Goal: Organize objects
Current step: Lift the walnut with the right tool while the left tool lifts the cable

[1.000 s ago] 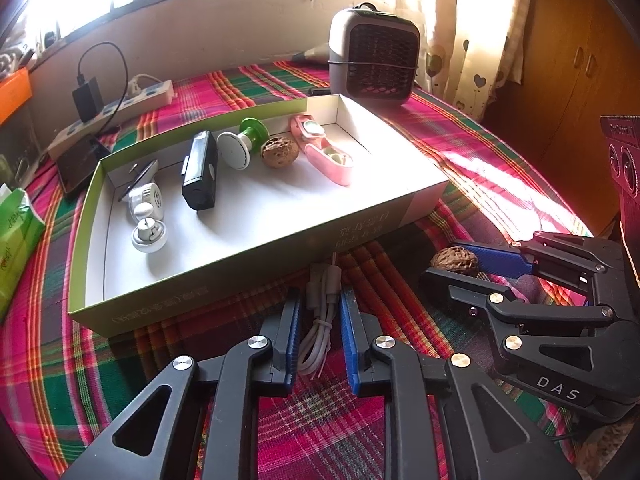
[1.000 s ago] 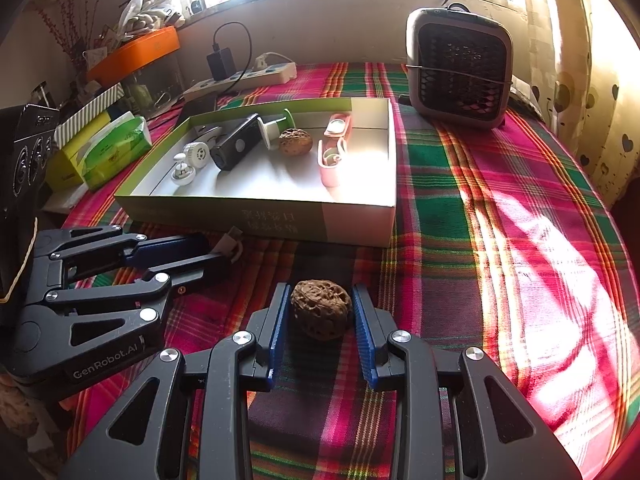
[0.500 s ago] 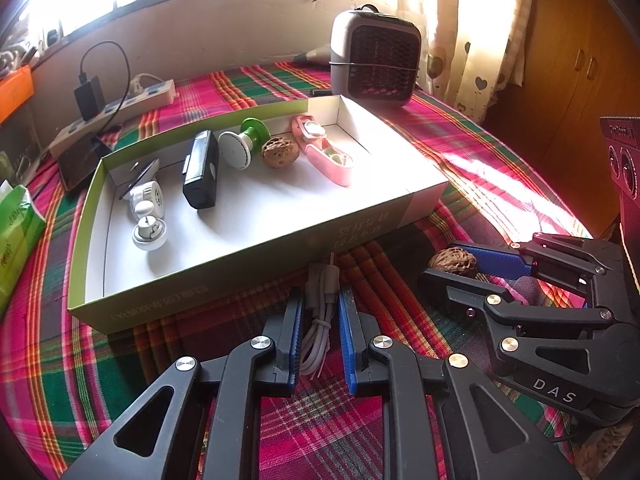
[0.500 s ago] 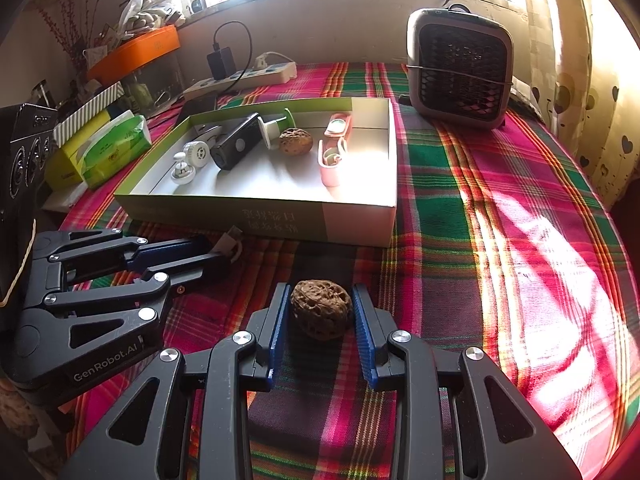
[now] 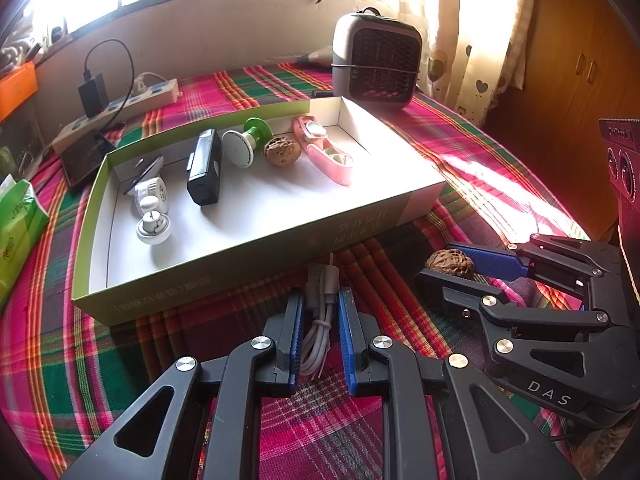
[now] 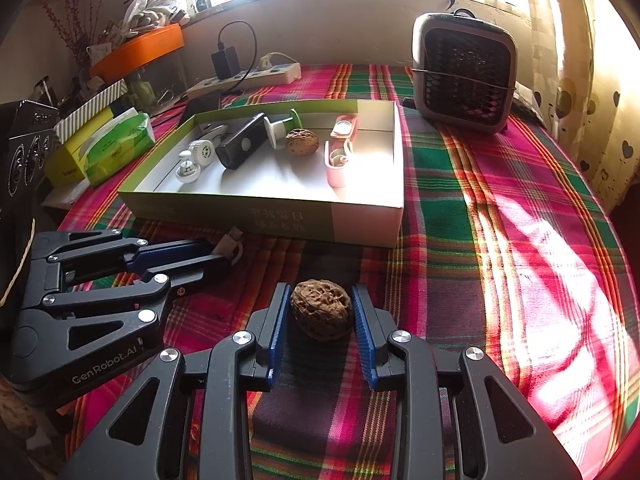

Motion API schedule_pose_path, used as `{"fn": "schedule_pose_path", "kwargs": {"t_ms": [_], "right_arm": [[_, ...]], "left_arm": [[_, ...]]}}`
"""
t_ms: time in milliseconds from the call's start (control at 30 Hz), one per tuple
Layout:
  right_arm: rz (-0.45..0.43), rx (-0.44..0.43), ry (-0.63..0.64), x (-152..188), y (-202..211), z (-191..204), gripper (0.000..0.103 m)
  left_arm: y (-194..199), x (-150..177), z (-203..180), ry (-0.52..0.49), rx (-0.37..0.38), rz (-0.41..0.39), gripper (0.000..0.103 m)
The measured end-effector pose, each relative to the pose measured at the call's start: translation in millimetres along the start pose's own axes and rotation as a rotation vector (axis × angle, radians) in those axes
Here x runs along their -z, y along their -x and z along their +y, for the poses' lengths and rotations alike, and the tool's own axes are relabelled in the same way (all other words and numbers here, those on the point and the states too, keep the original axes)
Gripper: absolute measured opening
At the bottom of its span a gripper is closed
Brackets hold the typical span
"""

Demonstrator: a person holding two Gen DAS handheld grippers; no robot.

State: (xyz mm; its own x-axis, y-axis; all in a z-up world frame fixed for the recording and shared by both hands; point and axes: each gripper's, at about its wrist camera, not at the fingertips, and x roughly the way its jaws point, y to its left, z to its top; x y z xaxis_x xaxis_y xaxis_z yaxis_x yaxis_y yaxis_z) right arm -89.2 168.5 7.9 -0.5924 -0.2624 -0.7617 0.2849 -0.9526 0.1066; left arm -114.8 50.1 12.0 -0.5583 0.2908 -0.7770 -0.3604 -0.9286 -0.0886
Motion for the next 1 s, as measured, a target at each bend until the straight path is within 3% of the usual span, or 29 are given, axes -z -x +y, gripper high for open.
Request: {"fn": "schedule_pose_path", "kwargs": {"t_ms": [1000], "right_arm": [[-0.011, -0.008, 0.004, 1.8, 5.4, 6.1, 0.032]], "left_arm": [[10.0, 5.4, 6.2, 0.033, -0.005, -0.024, 0.015]]}}
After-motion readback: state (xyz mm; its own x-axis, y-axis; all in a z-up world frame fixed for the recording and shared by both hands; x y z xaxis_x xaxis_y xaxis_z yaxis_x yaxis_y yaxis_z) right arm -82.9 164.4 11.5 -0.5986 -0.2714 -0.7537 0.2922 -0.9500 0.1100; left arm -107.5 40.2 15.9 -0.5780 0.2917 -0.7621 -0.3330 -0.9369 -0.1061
